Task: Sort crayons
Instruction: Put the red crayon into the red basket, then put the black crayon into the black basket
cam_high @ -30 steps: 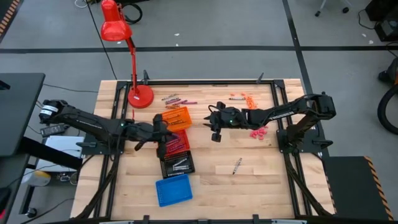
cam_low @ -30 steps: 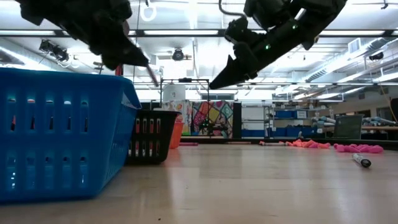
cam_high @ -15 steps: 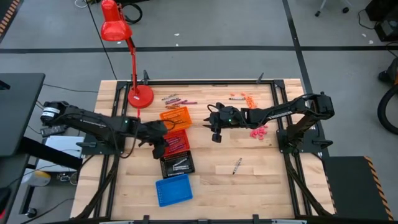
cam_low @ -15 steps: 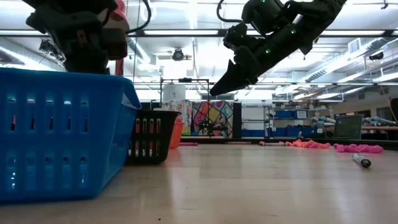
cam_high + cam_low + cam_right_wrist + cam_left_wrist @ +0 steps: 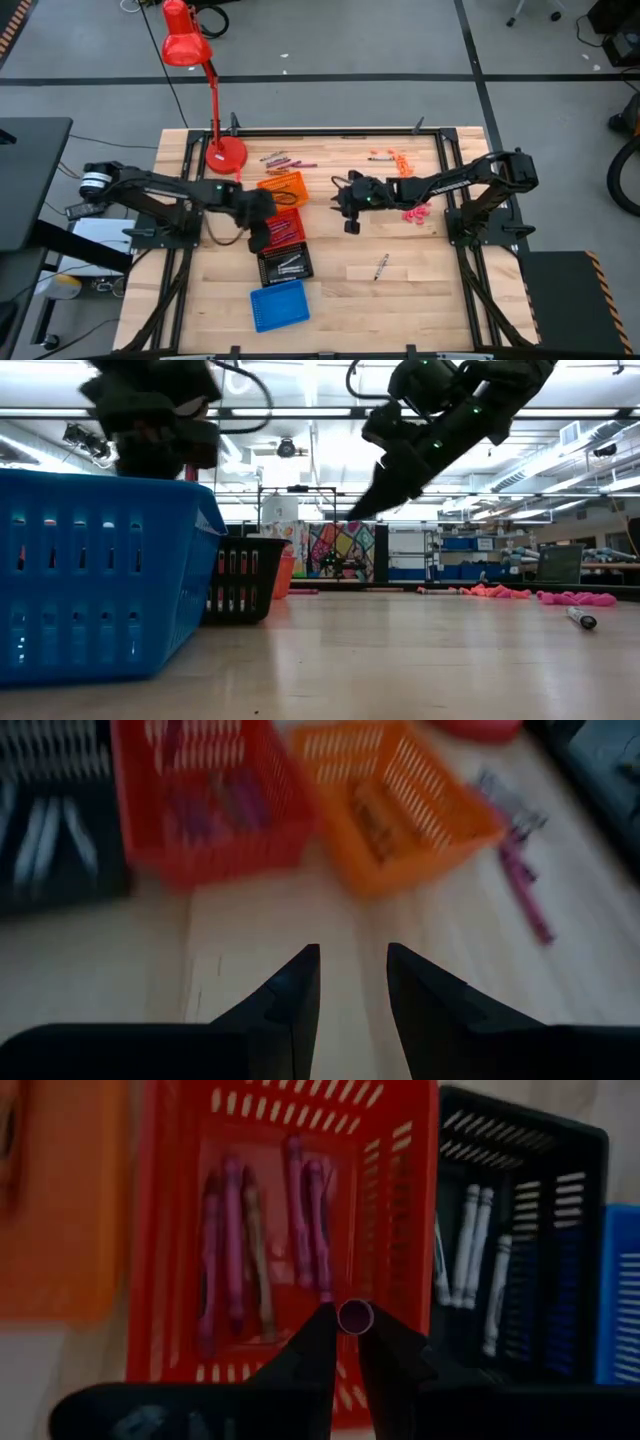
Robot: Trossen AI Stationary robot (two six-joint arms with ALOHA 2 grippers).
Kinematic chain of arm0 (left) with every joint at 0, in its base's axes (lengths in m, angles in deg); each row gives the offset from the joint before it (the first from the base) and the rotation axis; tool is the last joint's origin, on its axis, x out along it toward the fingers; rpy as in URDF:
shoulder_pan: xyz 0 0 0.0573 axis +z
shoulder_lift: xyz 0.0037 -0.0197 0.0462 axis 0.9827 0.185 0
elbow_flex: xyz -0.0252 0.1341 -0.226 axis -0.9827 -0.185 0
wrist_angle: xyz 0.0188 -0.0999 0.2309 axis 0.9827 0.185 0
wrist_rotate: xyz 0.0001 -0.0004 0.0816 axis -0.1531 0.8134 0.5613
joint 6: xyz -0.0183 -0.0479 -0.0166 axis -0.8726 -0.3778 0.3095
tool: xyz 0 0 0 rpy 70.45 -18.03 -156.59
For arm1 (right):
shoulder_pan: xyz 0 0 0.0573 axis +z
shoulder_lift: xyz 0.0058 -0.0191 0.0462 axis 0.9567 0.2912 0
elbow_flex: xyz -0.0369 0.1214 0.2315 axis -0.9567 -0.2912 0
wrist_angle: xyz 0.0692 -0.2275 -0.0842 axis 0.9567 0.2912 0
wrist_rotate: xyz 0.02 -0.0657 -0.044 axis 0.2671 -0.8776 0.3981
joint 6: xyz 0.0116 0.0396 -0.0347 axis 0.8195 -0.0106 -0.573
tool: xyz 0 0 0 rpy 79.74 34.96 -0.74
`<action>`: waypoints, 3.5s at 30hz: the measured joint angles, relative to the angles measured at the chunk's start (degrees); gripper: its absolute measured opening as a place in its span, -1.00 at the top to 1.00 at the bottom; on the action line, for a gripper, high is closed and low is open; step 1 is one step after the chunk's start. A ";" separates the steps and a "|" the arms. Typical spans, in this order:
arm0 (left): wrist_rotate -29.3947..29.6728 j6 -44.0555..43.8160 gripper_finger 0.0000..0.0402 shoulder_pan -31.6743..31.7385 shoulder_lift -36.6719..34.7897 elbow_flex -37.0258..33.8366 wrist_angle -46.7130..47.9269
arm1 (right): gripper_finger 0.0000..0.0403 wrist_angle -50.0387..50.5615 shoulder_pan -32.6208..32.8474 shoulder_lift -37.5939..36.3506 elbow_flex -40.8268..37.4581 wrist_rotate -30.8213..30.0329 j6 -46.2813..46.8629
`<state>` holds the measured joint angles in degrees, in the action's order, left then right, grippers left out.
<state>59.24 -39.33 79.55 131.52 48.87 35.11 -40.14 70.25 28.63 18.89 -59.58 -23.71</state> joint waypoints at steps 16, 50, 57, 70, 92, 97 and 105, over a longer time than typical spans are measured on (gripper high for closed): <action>3.63 15.90 0.59 -0.15 20.29 14.75 12.69 | 0.32 28.23 11.14 0.02 2.97 10.60 -4.08; 34.71 22.17 0.19 -11.77 16.86 16.87 -6.30 | 0.31 31.92 26.81 0.02 -5.07 6.79 8.40; 34.80 21.61 0.19 -12.07 16.88 16.85 -7.05 | 0.58 31.51 26.82 -0.11 -5.78 6.38 8.37; 34.75 22.20 0.19 -12.02 16.88 15.57 -13.58 | 0.85 33.80 26.48 0.00 -3.53 -1.69 9.42; 31.52 27.85 0.19 -13.35 16.95 2.11 -46.47 | 0.88 12.55 17.09 -6.96 -7.65 3.74 12.19; 31.52 28.11 0.19 -13.23 16.95 2.11 -47.32 | 0.69 14.38 21.95 -5.21 -7.67 2.93 16.19; 31.49 28.81 0.19 -11.64 16.99 2.11 -49.14 | 0.43 14.27 25.43 -0.98 -7.93 -6.28 20.77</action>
<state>90.73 -10.52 67.91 148.51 50.99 -14.03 -25.87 95.67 27.64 10.96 -65.86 -2.94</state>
